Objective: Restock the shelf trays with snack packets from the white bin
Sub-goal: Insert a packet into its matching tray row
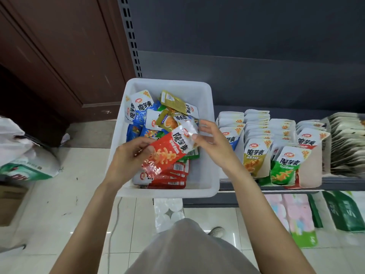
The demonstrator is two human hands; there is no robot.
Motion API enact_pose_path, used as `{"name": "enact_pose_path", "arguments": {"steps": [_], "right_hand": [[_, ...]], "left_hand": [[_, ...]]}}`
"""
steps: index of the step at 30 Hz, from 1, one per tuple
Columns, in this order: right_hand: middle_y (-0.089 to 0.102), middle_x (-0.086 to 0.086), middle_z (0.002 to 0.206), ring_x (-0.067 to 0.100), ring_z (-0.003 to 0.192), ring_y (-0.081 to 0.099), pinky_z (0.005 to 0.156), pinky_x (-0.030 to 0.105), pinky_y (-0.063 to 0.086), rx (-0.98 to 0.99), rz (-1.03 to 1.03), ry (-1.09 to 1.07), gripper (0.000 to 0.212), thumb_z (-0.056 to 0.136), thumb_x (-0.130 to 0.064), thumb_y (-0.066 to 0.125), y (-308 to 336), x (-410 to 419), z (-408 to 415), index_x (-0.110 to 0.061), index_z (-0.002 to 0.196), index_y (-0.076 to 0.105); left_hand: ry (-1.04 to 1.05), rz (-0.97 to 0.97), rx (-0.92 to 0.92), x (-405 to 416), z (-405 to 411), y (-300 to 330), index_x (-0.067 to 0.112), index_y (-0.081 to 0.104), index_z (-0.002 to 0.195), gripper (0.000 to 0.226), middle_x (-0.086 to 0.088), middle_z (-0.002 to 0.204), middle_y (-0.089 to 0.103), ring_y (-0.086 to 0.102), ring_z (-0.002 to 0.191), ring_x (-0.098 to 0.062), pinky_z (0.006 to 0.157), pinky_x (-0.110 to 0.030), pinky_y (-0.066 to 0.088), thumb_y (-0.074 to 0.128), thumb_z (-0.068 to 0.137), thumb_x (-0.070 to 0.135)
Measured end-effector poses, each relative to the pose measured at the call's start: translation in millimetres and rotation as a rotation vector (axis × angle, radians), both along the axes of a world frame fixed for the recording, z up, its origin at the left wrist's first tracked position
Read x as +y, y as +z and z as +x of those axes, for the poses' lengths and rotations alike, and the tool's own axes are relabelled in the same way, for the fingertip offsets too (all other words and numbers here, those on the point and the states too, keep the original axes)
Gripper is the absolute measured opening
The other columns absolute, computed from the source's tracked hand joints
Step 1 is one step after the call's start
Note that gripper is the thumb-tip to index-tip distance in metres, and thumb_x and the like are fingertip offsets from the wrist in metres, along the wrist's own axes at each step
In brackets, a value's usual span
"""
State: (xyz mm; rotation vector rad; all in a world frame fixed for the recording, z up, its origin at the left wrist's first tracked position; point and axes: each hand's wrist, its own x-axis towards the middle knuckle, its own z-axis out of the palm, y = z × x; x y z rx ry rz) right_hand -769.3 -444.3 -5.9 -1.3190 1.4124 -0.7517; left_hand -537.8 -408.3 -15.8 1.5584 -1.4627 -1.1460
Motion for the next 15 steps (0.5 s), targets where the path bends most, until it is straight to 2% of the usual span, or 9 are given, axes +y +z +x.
{"name": "enact_pose_path", "arguments": {"steps": [2,4,6,9,11,13,15], "right_hand": [[0.059,-0.005,0.12,0.006,0.102,0.06,0.077,0.02,0.052,-0.053,0.014,-0.003,0.045,0.087,-0.03,0.065,9,5,-15,-0.024,0.128,0.047],[0.069,-0.005,0.103,0.004,0.086,0.066,0.064,0.017,0.052,-0.107,0.006,0.004,0.028,0.088,-0.021,0.064,19,12,-39,-0.02,0.116,0.057],[0.073,-0.007,0.091,0.006,0.08,0.069,0.059,0.019,0.052,-0.124,-0.03,0.001,0.018,0.089,-0.015,0.062,27,21,-69,-0.016,0.107,0.063],[0.074,-0.01,0.088,0.006,0.078,0.068,0.058,0.022,0.052,-0.056,-0.131,-0.083,0.009,0.089,-0.016,0.062,35,37,-120,-0.021,0.096,0.065],[0.072,-0.013,0.081,0.002,0.065,0.063,0.051,0.019,0.047,0.015,-0.243,-0.194,0.009,0.089,-0.016,0.062,40,47,-150,-0.024,0.09,0.065],[0.069,-0.014,0.073,0.003,0.056,0.056,0.045,0.017,0.043,0.062,-0.357,-0.337,0.012,0.089,-0.015,0.063,49,58,-183,-0.025,0.085,0.066],[0.069,-0.014,0.073,0.003,0.058,0.06,0.048,0.015,0.046,0.034,-0.432,-0.476,0.012,0.089,-0.014,0.063,58,69,-217,-0.024,0.084,0.065]], "left_hand": [[-0.064,-0.007,0.025,0,-16,6,0.038,0.061,0.091,0.013,0.019,0.089,0.068,0.066,0.087,-0.002,0.064,-0.018,0.055,0.059,0.088,0.026],[-0.116,-0.039,0.027,-2,-37,12,0.041,0.061,0.093,0.011,0.016,0.093,0.069,0.066,0.088,-0.004,0.068,-0.023,0.057,0.058,0.083,0.036],[-0.163,-0.075,0.045,-6,-61,17,0.04,0.063,0.093,0.015,0.017,0.092,0.069,0.066,0.087,-0.001,0.071,-0.022,0.056,0.06,0.079,0.04],[-0.249,-0.111,0.1,-13,-107,27,0.035,0.064,0.087,0.014,0.021,0.082,0.07,0.065,0.083,0.002,0.07,-0.012,0.05,0.067,0.074,0.034],[-0.326,-0.147,0.09,-18,-141,32,0.037,0.064,0.085,0.018,0.02,0.08,0.068,0.063,0.08,0.005,0.069,-0.008,0.047,0.073,0.073,0.027],[-0.428,-0.207,0.084,-23,-183,39,0.038,0.063,0.085,0.026,0.02,0.083,0.066,0.061,0.078,0.007,0.069,-0.008,0.045,0.076,0.075,0.018],[-0.518,-0.258,0.084,-30,-228,47,0.034,0.065,0.087,0.023,0.017,0.083,0.067,0.061,0.077,0.006,0.068,-0.01,0.045,0.076,0.077,0.016]]}}
